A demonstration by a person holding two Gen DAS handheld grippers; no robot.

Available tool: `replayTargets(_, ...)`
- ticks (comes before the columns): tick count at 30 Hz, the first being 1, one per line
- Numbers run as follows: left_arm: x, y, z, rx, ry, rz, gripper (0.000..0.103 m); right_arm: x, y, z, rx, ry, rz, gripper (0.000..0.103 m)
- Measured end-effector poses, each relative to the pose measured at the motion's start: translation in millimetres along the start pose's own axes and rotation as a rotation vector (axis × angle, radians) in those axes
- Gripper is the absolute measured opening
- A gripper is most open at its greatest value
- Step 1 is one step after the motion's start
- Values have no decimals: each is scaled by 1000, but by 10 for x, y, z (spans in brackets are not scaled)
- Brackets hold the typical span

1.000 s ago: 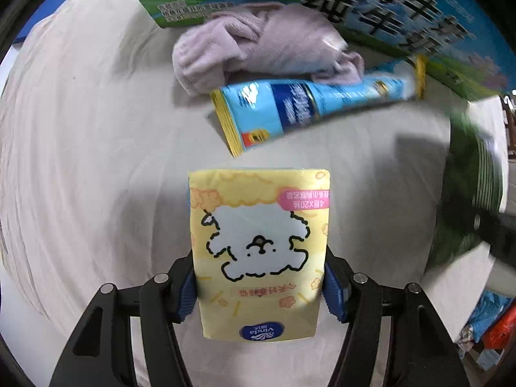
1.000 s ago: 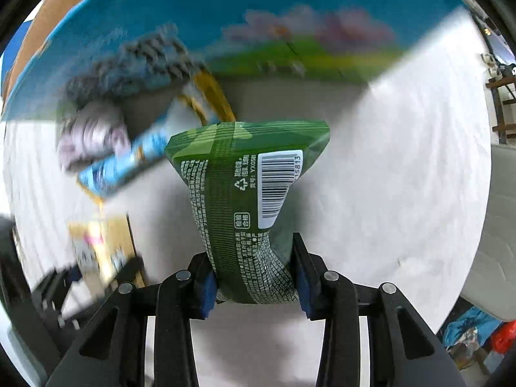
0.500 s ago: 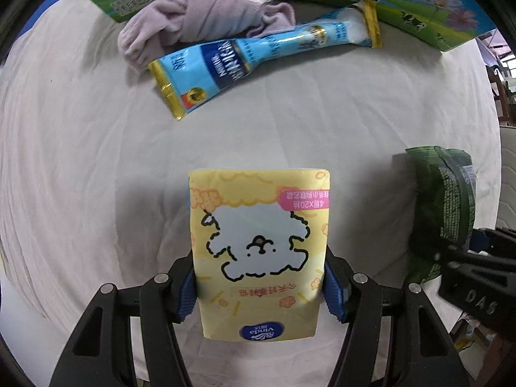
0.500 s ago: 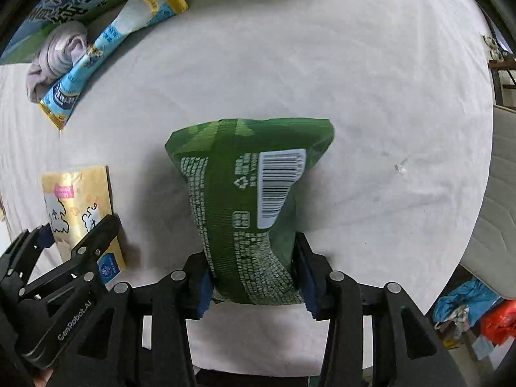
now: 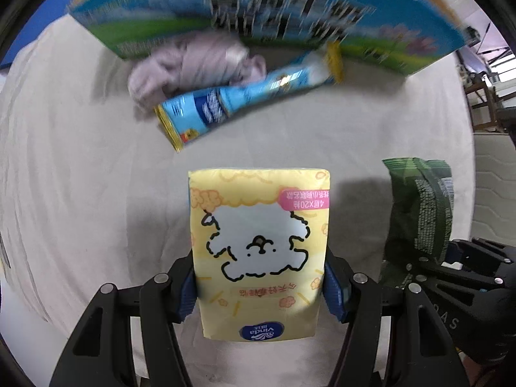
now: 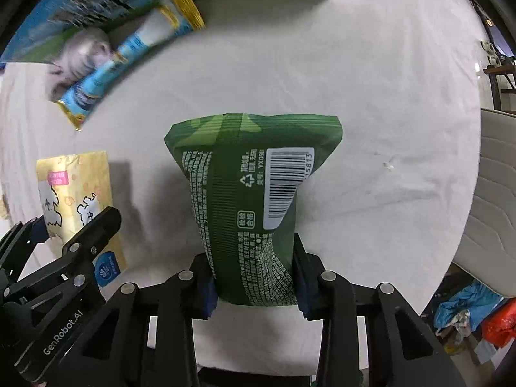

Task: Organize soft objects
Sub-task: 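Carry both items into the box and open both tools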

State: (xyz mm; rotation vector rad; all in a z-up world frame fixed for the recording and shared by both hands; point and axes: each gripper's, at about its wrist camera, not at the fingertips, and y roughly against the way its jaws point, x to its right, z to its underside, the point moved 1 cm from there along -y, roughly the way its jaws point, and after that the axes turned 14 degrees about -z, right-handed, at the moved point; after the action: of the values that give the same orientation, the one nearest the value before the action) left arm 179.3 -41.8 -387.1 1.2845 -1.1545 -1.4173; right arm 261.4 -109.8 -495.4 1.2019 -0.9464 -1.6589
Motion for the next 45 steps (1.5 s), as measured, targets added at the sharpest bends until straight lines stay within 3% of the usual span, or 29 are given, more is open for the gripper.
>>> replayTargets(9,-314,889,-82,177,11,75,61,-278,855,64,121,71,-96,38)
replayTargets(15,-471,1528,-465,294,19,90,61,-416,1484,-126,222,118,-162,38)
replayTargets(21,-538,1791,-1032,351,26,66,61,-573,2020,-561,324,151,-185,38)
replayTargets(25,-639,1765,-1432,367,25,17,61,-665,2245,-1049,351,156,-155,38)
replayTargets(32,-732,1499,-2042,334,34,-7,61,-588,2313,-1670,310,137,-101,38)
replayTargets(45,-737,574,-2931,161,24,-16,61,-297,1340,-2278,146,55,-51,38)
